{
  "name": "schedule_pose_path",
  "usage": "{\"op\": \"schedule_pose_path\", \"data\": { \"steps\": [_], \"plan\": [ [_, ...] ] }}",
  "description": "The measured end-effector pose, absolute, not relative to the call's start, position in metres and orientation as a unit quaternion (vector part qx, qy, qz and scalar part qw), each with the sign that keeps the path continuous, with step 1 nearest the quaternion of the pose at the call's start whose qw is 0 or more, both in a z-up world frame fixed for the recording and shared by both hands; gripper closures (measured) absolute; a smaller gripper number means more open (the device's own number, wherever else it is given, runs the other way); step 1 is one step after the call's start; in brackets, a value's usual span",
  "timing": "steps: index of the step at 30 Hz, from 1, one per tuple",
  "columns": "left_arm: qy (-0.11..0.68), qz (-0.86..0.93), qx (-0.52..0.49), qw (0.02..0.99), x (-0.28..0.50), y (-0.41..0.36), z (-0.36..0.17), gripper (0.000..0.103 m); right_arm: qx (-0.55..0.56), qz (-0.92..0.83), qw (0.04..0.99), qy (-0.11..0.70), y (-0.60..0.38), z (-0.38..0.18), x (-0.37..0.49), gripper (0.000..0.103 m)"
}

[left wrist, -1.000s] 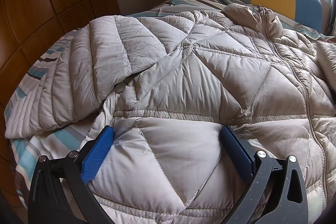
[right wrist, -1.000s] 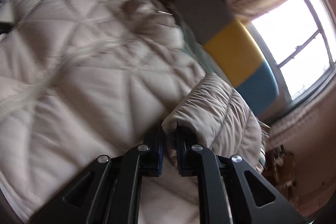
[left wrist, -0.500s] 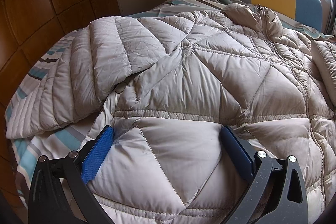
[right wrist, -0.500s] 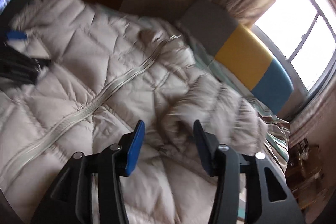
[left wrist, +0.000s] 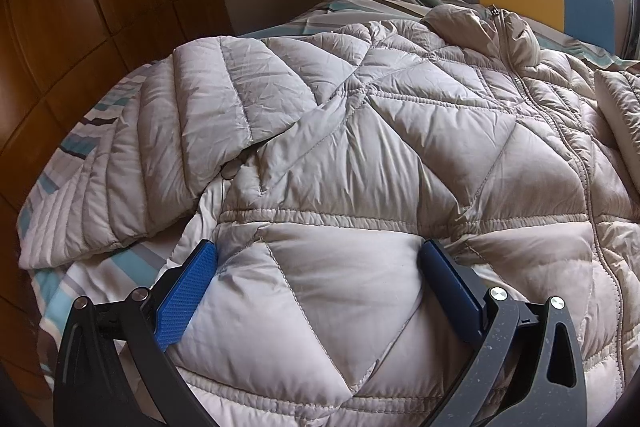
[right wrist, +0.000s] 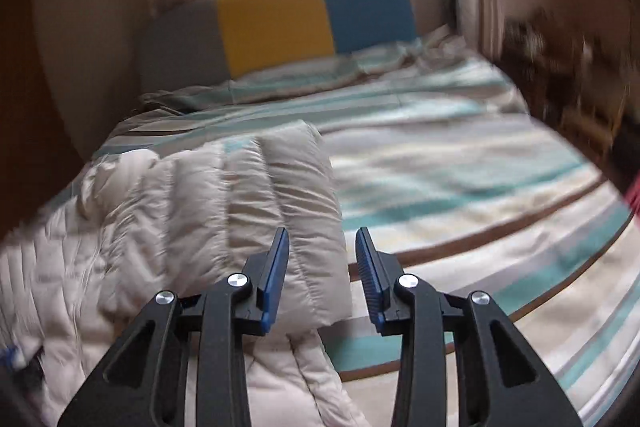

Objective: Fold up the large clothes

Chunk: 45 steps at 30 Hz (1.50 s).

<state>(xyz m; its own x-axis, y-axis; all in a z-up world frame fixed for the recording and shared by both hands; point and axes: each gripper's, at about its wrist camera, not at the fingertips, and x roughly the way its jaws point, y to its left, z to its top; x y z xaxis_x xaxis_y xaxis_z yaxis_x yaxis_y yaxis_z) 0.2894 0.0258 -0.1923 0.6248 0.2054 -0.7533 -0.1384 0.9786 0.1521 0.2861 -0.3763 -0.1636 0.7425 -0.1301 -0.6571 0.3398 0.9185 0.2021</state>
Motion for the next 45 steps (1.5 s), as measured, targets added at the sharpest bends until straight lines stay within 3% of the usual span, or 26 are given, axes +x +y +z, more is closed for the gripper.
{"op": "schedule_pose_path", "data": {
  "steps": [6,13,16,17,25,29,33,34,35,36,37,39,41,45],
  "plan": [
    [0.427,0.097,0.056,0.897,0.287,0.022,-0.182,0.003,0.104,-0.007,0.938,0.33,-0.322,-0.158,0.305,0.069],
    [0.384,0.043,0.029,0.922,0.276,-0.003,-0.13,0.003,0.064,0.08,0.944,0.313,-0.287,-0.168,0.298,0.068],
    [0.36,-0.013,0.009,0.933,0.279,-0.025,-0.112,0.003,0.128,0.004,0.956,0.263,-0.319,-0.165,0.279,0.047],
    [0.357,-0.034,0.005,0.933,0.283,-0.034,-0.109,0.003,0.141,-0.023,0.956,0.255,-0.328,-0.167,0.274,0.044],
    [0.398,-0.156,0.069,0.901,0.319,-0.138,-0.139,0.003,0.228,-0.141,0.908,0.322,-0.375,-0.202,0.281,0.046],
    [0.414,-0.126,0.122,0.893,0.337,-0.167,-0.164,0.003,0.189,-0.157,0.907,0.342,-0.368,-0.201,0.289,0.046],
    [0.409,-0.09,0.09,0.904,0.352,-0.155,-0.164,0.003,0.15,-0.146,0.913,0.349,-0.353,-0.2,0.296,0.046],
    [0.408,-0.082,0.084,0.905,0.353,-0.151,-0.164,0.006,0.143,-0.139,0.915,0.351,-0.353,-0.202,0.29,0.046],
    [0.408,-0.079,0.075,0.906,0.355,-0.146,-0.164,0.017,0.135,-0.133,0.916,0.354,-0.349,-0.202,0.291,0.045],
    [0.41,-0.084,0.06,0.906,0.357,-0.14,-0.165,0.033,0.13,-0.131,0.917,0.354,-0.347,-0.203,0.29,0.045],
    [0.418,-0.094,0.032,0.903,0.361,-0.129,-0.166,0.041,0.126,-0.128,0.918,0.355,-0.343,-0.205,0.292,0.045],
    [0.43,-0.103,-0.015,0.897,0.363,-0.112,-0.17,0.073,0.124,-0.112,0.919,0.358,-0.34,-0.207,0.292,0.045],
    [0.435,-0.098,-0.049,0.894,0.362,-0.093,-0.172,0.087,0.125,-0.098,0.92,0.358,-0.34,-0.208,0.292,0.045],
    [0.417,-0.098,-0.081,0.9,0.343,-0.065,-0.166,0.094,0.131,-0.056,0.929,0.342,-0.343,-0.195,0.285,0.045]
  ]
}}
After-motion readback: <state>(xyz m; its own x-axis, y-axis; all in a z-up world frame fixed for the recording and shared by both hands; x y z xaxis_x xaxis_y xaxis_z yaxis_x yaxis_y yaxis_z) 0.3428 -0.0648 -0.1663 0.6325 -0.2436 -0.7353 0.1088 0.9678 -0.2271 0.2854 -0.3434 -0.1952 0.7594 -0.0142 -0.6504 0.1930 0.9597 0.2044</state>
